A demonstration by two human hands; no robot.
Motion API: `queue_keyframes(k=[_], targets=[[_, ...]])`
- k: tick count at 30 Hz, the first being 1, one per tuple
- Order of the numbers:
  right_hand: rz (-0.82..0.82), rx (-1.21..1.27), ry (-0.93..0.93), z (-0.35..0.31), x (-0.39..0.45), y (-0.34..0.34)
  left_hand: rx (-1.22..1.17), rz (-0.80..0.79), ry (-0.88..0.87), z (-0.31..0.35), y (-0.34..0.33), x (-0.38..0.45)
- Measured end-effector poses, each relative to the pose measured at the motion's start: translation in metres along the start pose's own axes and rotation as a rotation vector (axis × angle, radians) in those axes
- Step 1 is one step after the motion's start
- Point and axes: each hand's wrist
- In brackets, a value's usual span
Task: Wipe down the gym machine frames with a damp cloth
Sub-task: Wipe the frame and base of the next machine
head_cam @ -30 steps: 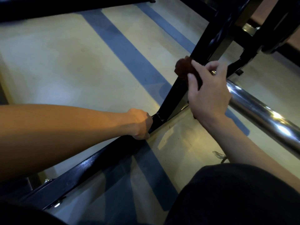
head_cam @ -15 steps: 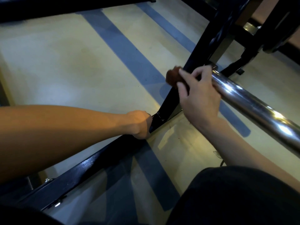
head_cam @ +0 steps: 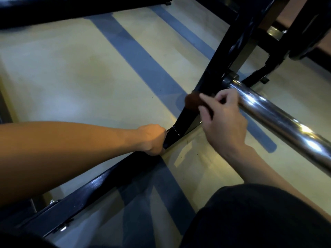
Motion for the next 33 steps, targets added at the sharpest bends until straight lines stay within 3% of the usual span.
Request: queue_keyframes(k=[4,9,15,20,26,33], targets=[[0.147,0.034,-0.089,-0.005,0.027,0.009,-0.006,-0.020,-0.014,0.003,-0.002,0.002],[-0.015,-0.079,0.086,-0.013,0.007,-0.007,-0.040,-0.005,-0.012,0.001,-0.002,0.002],[0.111,-0.032,-0.097,-0.003,0.032,0.018,0.006,-0.011,-0.023,0.002,-0.001,0.004],[-0.030,-0.139,0.075,-0.020,0.021,0.004,-0.020,-0.033,-0.006,0.002,0.002,0.005],[0.165,-0.022,-0.125,0.001,0.025,0.024,0.008,-0.015,-0.011,0.001,-0.001,0.006],[0.079,-0.032,-0.079,-0.006,0.024,0.018,0.029,-0.004,-0.019,0.000,-0.002,0.008]])
Point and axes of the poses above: each hand's wrist, its own x-axis towards the middle knuckle, its own y-axis out of the back of the hand, z = x × y, and after that the axes turned 15 degrees about -x, right-handed
